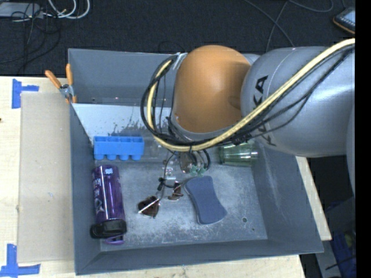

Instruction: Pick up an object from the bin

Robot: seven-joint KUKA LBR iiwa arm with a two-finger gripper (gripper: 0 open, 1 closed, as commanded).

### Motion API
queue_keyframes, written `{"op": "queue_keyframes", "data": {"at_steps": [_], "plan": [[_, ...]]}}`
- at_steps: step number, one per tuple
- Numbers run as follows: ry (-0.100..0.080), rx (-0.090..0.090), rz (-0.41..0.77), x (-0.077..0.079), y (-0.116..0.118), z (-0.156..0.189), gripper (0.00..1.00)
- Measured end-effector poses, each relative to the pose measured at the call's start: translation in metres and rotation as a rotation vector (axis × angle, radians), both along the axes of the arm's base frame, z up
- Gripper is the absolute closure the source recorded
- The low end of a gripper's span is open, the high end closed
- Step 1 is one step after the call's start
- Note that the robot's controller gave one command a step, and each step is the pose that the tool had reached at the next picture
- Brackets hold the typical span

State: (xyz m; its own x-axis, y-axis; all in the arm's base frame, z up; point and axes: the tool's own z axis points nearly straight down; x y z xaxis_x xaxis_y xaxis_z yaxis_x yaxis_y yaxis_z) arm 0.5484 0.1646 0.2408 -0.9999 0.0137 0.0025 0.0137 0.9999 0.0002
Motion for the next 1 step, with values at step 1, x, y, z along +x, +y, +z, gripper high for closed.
{"op": "queue_keyframes", "data": {"at_steps": [1], "plan": [[0.000, 0.000, 0.000, -0.0001, -0.0001, -0.0001, 0.00]]}}
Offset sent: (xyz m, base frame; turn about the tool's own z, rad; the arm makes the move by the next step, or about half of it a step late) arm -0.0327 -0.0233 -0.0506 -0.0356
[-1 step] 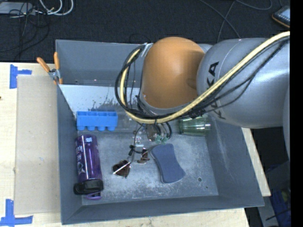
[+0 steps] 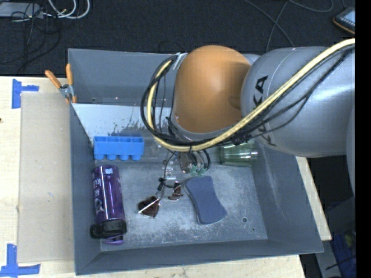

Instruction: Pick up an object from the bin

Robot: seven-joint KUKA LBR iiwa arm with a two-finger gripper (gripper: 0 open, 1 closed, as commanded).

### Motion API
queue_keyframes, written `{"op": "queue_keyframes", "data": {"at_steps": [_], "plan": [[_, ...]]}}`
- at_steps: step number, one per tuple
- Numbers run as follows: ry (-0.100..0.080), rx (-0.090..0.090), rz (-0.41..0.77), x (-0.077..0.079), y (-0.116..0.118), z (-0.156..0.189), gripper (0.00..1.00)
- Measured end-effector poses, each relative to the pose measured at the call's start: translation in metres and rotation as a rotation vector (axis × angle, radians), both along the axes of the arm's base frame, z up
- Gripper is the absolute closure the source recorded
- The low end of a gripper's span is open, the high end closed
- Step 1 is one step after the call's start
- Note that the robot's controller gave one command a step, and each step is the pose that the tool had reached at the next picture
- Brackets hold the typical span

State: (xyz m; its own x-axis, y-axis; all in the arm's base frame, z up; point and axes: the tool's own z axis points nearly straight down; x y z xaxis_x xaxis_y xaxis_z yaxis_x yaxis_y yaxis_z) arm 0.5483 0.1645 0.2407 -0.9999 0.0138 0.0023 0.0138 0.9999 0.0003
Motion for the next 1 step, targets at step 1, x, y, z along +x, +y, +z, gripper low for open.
{"op": "queue_keyframes", "data": {"at_steps": [1], "plan": [[0.000, 0.000, 0.032, -0.0274, -0.0187, -0.0424, 0.00]]}}
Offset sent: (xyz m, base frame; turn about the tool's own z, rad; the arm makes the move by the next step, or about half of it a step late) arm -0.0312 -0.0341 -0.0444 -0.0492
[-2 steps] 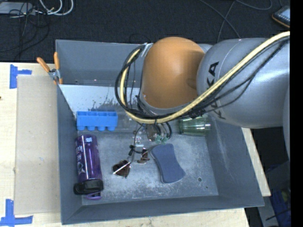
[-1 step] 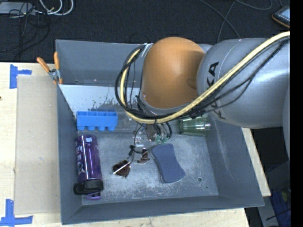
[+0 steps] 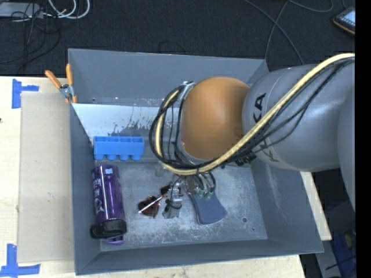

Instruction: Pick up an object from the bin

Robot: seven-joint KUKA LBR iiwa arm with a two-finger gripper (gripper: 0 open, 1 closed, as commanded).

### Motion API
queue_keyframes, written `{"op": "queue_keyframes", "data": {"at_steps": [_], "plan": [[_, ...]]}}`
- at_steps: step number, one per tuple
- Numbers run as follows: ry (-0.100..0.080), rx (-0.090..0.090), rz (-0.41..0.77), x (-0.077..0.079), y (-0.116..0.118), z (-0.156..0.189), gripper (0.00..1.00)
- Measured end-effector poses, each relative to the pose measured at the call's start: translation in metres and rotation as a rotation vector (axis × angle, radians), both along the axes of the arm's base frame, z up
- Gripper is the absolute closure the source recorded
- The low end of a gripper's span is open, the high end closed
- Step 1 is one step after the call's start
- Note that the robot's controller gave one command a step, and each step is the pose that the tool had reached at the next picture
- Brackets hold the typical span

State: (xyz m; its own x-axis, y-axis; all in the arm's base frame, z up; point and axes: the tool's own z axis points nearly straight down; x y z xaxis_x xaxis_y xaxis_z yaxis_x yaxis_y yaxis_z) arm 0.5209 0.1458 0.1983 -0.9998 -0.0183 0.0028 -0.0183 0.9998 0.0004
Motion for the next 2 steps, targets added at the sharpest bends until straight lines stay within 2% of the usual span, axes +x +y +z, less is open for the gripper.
{"op": "queue_keyframes", "data": {"at_steps": [1, 2], "plan": [[-0.003, 0.001, 0.010, -0.005, -0.011, -0.010, 0.00], [0.001, 0.000, 0.012, 0.045, 0.007, -0.060, 0.00]]}}
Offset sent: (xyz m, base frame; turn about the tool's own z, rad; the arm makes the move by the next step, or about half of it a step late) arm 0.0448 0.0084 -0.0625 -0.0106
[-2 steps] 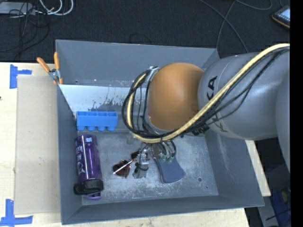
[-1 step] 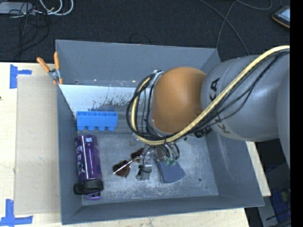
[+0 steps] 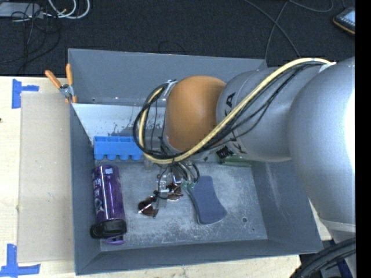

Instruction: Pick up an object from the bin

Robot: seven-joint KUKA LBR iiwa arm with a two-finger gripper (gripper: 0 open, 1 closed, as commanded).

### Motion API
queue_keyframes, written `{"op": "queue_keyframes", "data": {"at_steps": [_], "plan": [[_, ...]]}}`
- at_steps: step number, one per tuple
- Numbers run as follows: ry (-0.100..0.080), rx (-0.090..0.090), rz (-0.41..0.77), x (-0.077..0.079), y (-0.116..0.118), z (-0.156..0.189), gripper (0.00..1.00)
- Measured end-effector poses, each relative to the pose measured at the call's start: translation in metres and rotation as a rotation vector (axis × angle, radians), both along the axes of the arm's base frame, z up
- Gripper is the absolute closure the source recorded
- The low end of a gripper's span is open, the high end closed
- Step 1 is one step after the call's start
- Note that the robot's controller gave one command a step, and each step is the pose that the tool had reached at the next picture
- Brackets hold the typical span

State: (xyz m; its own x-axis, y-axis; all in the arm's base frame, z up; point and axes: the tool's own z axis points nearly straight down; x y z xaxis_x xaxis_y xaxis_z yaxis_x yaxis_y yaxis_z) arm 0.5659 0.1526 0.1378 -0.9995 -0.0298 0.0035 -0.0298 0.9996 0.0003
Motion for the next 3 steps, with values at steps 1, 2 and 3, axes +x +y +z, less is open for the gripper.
{"op": "queue_keyframes", "data": {"at_steps": [1, 2, 3], "plan": [[-0.001, 0.000, -0.047, -0.021, -0.037, 0.017, 0.00], [-0.001, 0.001, -0.021, -0.018, -0.051, -0.029, 0.00], [-0.003, 0.001, -0.057, -0.002, -0.052, -0.022, 0.00]]}}
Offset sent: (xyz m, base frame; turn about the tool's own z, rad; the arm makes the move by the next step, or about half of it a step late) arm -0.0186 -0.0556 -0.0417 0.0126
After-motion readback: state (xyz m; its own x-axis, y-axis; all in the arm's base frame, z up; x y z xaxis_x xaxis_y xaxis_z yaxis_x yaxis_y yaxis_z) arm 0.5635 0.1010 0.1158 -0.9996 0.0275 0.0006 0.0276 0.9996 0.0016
